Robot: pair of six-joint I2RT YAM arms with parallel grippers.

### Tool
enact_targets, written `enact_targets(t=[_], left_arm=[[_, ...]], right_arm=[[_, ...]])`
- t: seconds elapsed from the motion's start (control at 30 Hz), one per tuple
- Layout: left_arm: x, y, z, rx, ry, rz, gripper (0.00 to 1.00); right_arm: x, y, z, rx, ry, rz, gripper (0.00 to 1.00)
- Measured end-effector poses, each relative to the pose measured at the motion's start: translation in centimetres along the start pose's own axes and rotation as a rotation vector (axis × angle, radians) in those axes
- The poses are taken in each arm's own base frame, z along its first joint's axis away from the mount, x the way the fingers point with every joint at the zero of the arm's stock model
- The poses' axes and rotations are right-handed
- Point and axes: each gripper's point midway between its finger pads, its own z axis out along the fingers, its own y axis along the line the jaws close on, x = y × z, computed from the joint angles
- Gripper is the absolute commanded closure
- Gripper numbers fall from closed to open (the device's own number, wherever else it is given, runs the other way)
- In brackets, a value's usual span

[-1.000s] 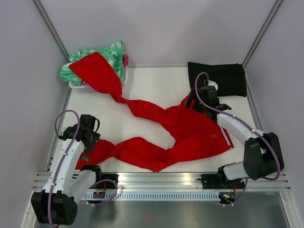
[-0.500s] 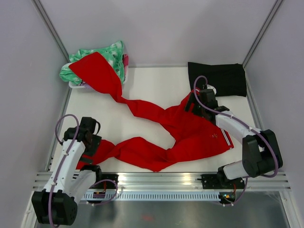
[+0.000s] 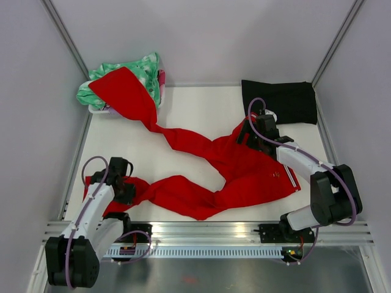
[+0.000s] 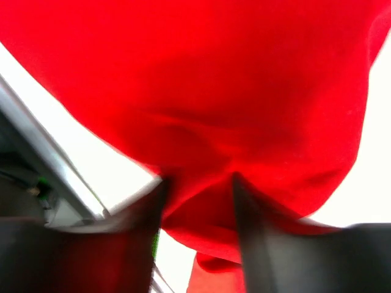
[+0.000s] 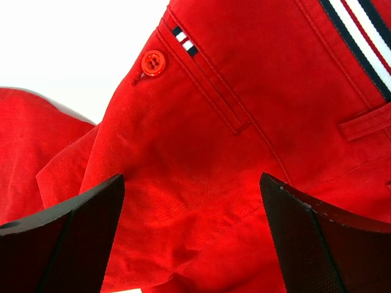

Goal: Fold and stack the trousers
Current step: Flatten the trousers out

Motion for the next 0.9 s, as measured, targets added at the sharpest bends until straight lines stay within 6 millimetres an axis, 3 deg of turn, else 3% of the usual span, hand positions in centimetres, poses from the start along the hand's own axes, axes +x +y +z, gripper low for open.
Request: enact_targets(t=[0.07,0.2,0.3,0.47,0.6,0.67,0.77,0.83,0.9], left_arm=[[-0.2,-0.6,-0.3,0.044,-0.012,-0.011,0.98],[-1.2,-1.6,-1.4,0.101,-0.052,-0.015,0.98],[-2.7,-2.7,-3.6,0.131,-0.107,-0.006,0.98],[-7.0,-4.7,-10.1,0.182,-0.27,0.001,0.98],[-12.0,-6.4,-17.3,0.284,-0.48,-0.051,0.98],[-13.5,-6.4,-19.0,0.279,-0.562,-0.001,0.98],[-14.0,-6.6,-18.2,0.183,-0.589,0.156,0.98],[-13.6,-7.5,-16.1,0.088,-0.552,0.277,0.97],[-13.0,-8.8,-12.8,-0.01,-0.5,0.39,0.88]], right_arm=[[0.0,0.0,0.0,0.0,0.0,-0.001,0.02],[0.0,0.0,0.0,0.0,0.0,-0.001,0.02],[0.0,0.0,0.0,0.0,0.0,-0.001,0.02],[0.0,0.0,0.0,0.001,0.0,-0.001,0.02],[0.1,-0.1,0.0,0.004,0.002,-0.001,0.02],[0.1,-0.1,0.0,0.006,0.002,-0.001,0.02],[0.1,-0.1,0.0,0.006,0.002,-0.002,0.02],[0.1,-0.2,0.0,0.01,0.004,-0.004,0.02],[0.2,-0.5,0.0,0.019,0.007,-0.009,0.02]])
